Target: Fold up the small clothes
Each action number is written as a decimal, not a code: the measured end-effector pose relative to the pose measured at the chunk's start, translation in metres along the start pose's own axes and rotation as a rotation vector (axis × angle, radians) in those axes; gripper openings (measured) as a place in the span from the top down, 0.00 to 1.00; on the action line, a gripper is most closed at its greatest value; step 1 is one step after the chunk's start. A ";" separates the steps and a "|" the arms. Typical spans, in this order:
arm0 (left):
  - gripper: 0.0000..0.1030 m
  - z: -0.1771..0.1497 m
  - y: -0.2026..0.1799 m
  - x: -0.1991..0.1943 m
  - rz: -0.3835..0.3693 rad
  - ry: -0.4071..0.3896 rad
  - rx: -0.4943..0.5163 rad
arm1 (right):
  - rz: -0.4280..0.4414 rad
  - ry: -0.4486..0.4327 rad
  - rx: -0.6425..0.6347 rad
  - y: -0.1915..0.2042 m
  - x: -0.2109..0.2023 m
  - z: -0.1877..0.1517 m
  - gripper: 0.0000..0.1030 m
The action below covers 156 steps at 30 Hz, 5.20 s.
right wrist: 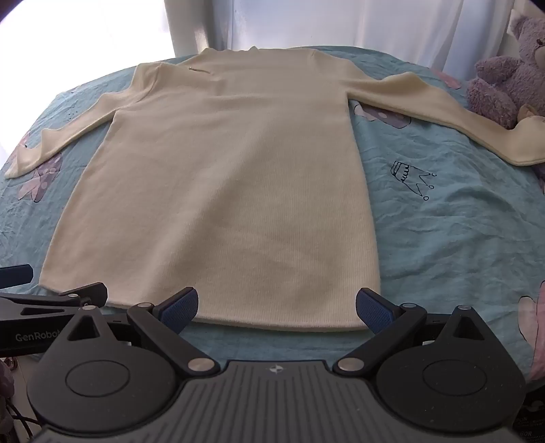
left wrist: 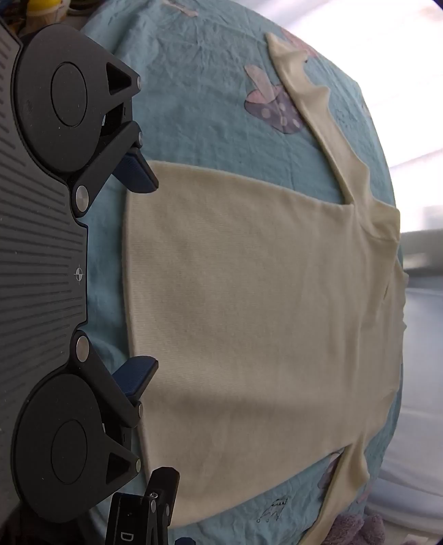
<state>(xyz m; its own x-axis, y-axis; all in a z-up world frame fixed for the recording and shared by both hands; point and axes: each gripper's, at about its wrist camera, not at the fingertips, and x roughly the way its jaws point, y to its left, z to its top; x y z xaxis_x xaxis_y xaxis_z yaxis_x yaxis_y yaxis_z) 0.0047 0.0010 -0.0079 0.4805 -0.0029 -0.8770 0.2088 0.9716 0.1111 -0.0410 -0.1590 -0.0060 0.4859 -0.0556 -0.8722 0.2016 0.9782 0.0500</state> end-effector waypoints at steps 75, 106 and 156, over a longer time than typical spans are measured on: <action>0.00 0.004 -0.004 0.009 -0.015 0.061 0.001 | 0.043 0.023 0.010 -0.005 0.008 0.004 0.04; 0.00 0.084 0.005 0.033 -0.158 -0.156 -0.023 | 0.136 -0.499 0.559 -0.193 0.020 0.074 0.04; 0.42 0.244 -0.035 0.176 -0.624 -0.034 -0.226 | 0.360 -0.403 0.191 -0.120 0.102 0.122 0.37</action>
<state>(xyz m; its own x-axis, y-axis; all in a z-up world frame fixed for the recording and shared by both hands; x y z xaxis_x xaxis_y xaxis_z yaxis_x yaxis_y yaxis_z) 0.2903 -0.0908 -0.0522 0.3549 -0.5853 -0.7290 0.2750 0.8106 -0.5170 0.0876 -0.3060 -0.0414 0.8305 0.1658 -0.5318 0.0955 0.8982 0.4291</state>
